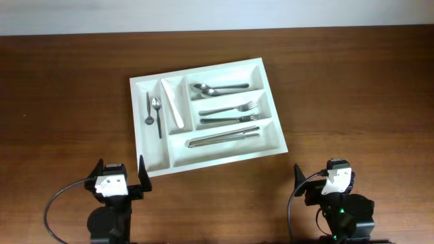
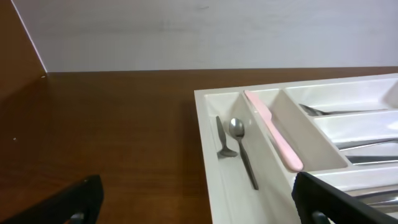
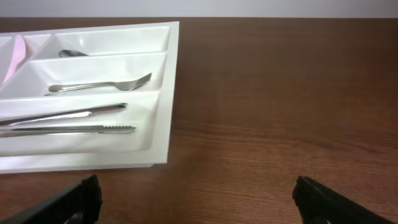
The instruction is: Pack container
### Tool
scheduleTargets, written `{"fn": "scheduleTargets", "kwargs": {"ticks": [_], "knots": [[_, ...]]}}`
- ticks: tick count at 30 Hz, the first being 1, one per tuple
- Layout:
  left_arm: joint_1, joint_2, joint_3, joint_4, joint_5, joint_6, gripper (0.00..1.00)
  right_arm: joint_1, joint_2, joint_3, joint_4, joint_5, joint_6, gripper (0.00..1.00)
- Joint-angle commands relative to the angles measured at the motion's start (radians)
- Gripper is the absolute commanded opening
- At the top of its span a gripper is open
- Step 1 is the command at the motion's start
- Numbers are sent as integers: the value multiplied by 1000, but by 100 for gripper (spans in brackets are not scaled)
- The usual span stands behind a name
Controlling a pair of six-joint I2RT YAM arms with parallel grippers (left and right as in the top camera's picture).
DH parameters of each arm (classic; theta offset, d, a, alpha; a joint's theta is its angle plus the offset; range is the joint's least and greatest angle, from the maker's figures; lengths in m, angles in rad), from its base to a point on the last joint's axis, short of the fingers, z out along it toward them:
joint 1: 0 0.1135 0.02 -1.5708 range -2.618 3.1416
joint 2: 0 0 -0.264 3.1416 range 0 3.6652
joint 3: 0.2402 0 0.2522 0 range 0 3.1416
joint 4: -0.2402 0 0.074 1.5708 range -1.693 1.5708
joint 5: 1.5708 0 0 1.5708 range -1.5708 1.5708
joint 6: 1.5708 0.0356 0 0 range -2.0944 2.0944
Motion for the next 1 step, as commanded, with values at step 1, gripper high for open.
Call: {"fn": "scheduleTargets", "kwargs": {"ticks": [1], "knots": [[6,-7,-8,3,14,16,99,2,-11,-8,2,-10,5,99]]}}
